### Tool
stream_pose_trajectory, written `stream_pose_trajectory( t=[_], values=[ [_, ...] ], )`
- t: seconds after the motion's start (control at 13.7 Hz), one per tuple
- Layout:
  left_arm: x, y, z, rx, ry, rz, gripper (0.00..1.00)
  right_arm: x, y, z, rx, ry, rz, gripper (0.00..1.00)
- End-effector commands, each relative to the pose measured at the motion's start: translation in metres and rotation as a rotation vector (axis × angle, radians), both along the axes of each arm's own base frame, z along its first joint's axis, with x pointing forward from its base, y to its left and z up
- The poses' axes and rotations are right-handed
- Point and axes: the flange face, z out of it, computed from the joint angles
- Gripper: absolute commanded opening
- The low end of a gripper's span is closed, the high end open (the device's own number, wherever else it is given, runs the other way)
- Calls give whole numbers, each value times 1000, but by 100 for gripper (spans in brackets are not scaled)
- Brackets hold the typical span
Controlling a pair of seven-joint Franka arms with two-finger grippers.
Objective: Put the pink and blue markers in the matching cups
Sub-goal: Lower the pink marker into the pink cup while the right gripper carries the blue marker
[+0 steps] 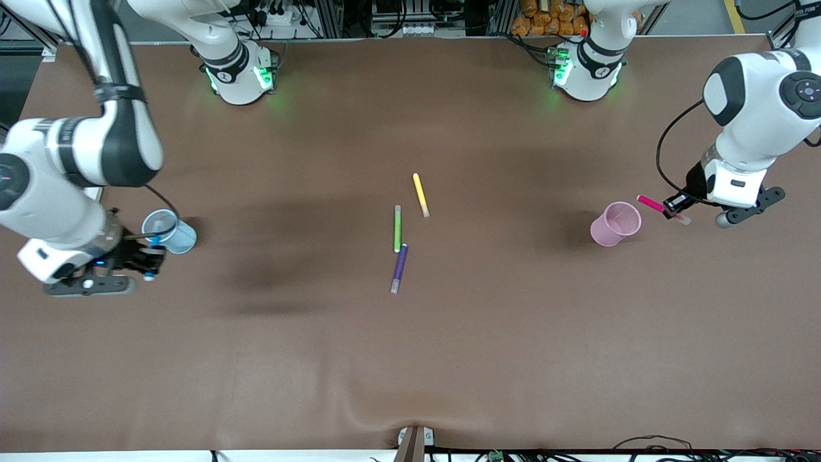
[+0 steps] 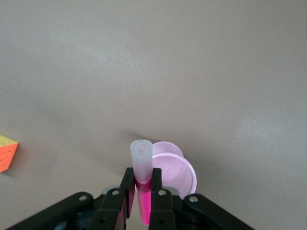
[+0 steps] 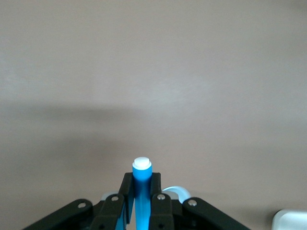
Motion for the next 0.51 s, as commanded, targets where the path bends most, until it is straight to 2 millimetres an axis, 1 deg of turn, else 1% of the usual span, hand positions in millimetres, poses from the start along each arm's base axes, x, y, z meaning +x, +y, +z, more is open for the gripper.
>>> stream_pose_trajectory(
  t=[0.0,0.15,0.29,0.44],
  values=[
    [-1,0,-10,8,-22,-16,0,-40,-26,-15,-4,-103,80,0],
    [-4,0,-21,5,-36,-19,0,-56,-42,-34,-19,-179,140,0],
    [-3,0,-26,1,-36,-18,0,-71,-62,-51,-34,-241,156,0],
    [-1,0,-31,-12,-42,-8,0,-85,-59,-61,-34,-282,162,0]
  ],
)
